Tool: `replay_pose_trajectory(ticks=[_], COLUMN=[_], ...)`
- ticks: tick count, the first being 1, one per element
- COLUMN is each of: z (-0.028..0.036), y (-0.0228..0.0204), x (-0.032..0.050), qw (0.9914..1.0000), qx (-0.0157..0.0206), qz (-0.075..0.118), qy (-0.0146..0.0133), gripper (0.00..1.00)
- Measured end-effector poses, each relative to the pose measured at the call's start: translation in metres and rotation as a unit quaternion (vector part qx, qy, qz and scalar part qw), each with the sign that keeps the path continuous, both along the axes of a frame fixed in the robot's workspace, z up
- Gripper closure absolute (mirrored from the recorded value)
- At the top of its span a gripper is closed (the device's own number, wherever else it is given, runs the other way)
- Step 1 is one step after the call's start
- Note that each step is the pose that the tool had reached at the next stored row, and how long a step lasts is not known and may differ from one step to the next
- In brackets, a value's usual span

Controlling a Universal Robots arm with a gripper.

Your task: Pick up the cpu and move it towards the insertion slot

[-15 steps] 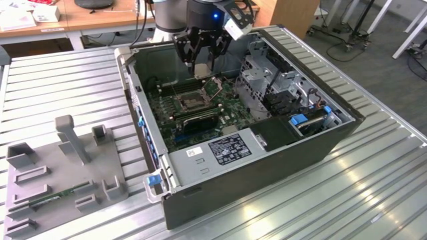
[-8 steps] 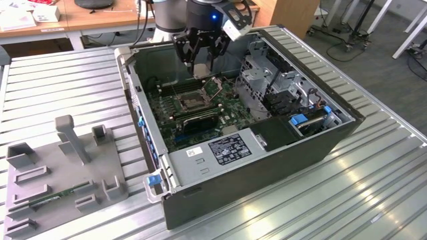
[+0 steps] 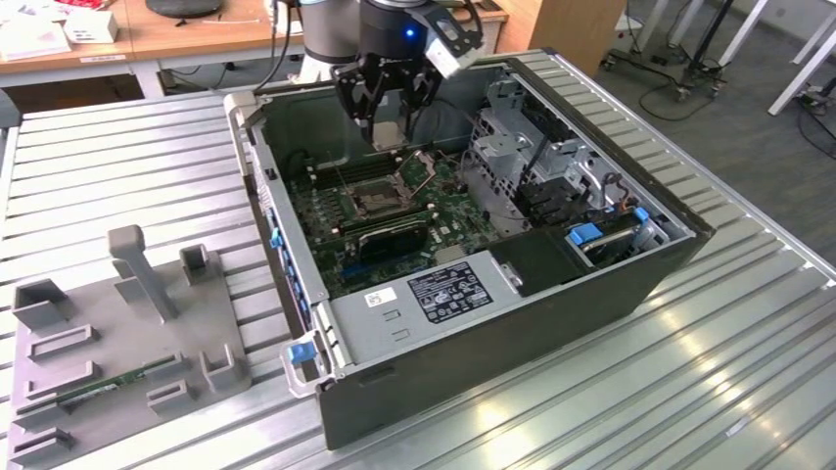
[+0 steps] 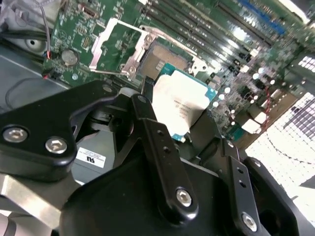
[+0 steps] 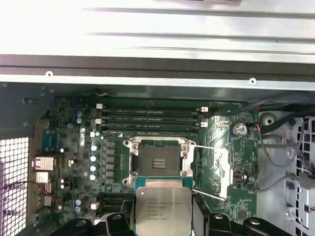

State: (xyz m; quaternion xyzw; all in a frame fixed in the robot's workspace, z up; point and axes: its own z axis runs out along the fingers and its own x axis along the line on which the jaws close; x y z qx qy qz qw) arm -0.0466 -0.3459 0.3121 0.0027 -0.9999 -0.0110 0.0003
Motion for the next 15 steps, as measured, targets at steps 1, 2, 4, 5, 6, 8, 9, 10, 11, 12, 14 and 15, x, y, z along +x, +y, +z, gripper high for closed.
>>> replay_pose_trajectory(ticks=[1, 2, 4, 5, 6, 8, 9, 10, 11, 12, 14, 15], z=[-0.0012, -0.0023, -0.0045, -0.0051, -0.0052, -0.0052, -0.0052, -0.0051, -0.0052, -0.0052, -0.0052, -0.0052], y=[0.0004, 0.0009, 0.0023, 0.0031, 0.0036, 0.0046, 0.005, 0.0052, 0.0053, 0.0055, 0.0057, 0.0057], x=[0.0, 0.0, 0.0, 0.0, 0.0, 0.0, 0.0, 0.0, 0.0, 0.0, 0.0, 0.0], qw=[1.0, 1.0, 1.0, 1.0, 1.0, 1.0, 1.0, 1.0, 1.0, 1.0, 1.0, 1.0], qx=[0.0, 0.0, -0.0001, 0.0, 0.0, 0.0, -0.0001, -0.0001, -0.0001, 0.0, 0.0, 0.0], qz=[0.0, 0.0, 0.0, 0.0, 0.0, 0.0, 0.0, 0.0, 0.0, 0.0, 0.0, 0.0], qy=[0.0, 0.0, 0.0001, 0.0, 0.0, 0.0, 0.0, 0.0001, 0.0, 0.0, 0.0, 0.0], gripper=[0.45, 0.45, 0.45, 0.45, 0.45, 0.45, 0.45, 0.45, 0.45, 0.45, 0.45, 0.45])
